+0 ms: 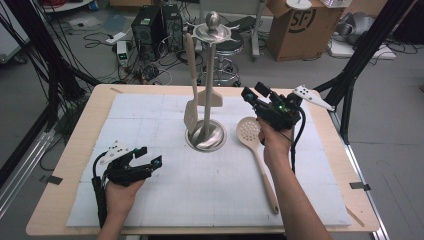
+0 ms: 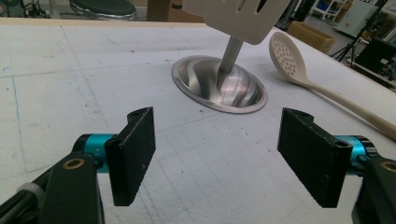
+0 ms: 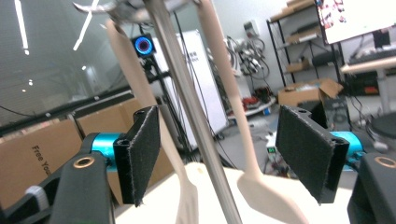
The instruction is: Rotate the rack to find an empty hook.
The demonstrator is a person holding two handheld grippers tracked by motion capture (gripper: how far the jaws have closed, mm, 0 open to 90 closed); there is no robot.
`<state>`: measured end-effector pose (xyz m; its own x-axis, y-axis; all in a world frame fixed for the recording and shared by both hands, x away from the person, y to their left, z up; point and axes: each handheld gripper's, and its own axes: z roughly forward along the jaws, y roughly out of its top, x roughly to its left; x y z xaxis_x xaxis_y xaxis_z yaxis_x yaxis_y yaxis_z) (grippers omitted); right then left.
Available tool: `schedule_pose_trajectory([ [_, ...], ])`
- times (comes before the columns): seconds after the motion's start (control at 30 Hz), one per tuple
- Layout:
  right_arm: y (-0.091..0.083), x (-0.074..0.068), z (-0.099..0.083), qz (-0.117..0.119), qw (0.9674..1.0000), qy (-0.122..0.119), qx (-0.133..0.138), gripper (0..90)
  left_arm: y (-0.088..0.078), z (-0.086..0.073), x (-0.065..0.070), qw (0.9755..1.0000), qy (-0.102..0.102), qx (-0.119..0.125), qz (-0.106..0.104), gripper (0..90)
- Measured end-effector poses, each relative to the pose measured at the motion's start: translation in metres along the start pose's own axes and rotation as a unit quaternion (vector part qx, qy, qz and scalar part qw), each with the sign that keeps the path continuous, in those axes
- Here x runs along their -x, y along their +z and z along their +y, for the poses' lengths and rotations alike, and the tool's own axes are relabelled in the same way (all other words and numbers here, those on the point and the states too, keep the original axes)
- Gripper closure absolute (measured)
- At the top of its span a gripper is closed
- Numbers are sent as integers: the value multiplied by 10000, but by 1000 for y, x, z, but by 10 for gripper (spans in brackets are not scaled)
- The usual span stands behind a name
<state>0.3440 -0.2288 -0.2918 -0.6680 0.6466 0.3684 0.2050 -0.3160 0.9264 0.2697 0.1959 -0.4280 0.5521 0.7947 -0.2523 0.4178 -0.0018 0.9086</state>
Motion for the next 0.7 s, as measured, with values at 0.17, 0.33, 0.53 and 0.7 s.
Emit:
schedule_pose_trajectory([
  [0.17,-10,13,-10,-178,9997,110,-137,298,0,0,0,10000,-19,11,6,283],
  [0.33,-18,24,-23,-315,9987,212,-330,298,0,0,0,10000,-9,-23,0,283],
  [0.53,-16,26,-32,-402,9972,240,-576,298,-1,0,-2,10000,-56,4,40,283],
  [0.7,-11,29,-40,-453,9938,304,-972,300,-1,0,-2,10000,-46,-2,32,283],
])
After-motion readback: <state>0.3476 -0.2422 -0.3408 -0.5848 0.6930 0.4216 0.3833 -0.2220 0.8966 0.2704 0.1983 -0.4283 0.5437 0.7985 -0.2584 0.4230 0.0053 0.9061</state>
